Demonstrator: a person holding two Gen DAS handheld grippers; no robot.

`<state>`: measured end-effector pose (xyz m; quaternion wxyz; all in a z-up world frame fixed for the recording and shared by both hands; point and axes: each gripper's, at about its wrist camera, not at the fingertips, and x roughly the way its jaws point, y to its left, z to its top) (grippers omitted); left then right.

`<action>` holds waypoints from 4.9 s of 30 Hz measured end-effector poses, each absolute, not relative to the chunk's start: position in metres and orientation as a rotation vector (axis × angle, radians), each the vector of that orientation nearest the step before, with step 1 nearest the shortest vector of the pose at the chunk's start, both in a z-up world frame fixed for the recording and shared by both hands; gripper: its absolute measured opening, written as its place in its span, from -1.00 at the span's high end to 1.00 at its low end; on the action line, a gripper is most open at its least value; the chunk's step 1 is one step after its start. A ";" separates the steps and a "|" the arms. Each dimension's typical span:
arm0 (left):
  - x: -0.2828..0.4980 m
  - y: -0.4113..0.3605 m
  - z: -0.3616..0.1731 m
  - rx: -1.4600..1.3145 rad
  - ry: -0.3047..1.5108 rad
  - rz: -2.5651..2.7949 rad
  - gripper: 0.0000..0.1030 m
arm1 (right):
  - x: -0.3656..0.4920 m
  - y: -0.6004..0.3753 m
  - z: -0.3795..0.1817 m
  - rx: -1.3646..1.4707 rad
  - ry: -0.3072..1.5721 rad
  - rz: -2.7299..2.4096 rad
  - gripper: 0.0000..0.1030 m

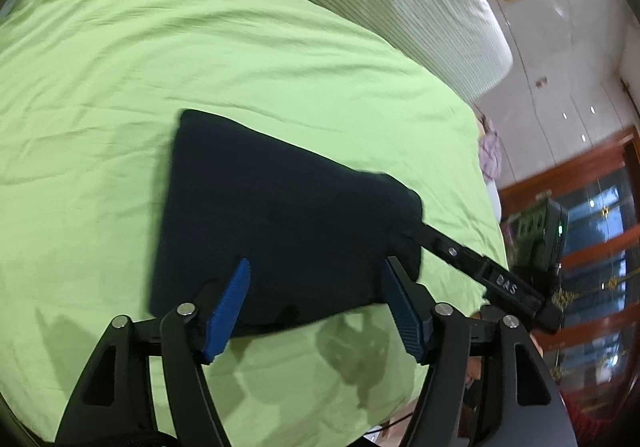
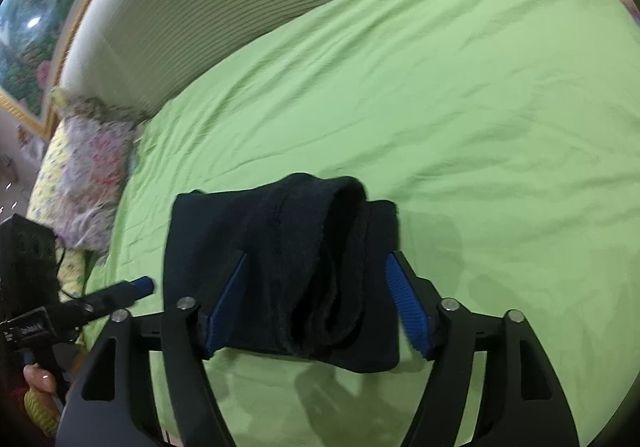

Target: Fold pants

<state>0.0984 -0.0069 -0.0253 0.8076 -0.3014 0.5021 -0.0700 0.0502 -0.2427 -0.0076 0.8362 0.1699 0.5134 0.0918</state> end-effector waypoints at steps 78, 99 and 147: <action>0.080 0.086 -0.027 -0.625 1.030 0.036 0.40 | 0.076 -0.187 -0.008 0.431 1.119 0.425 0.26; 0.086 0.173 -0.012 -0.622 0.964 0.217 0.40 | 0.149 -0.099 -0.014 0.306 1.138 0.553 0.25; 0.059 0.197 -0.063 -0.582 0.995 0.367 -0.54 | 0.161 -0.096 -0.049 0.152 1.079 0.470 -0.41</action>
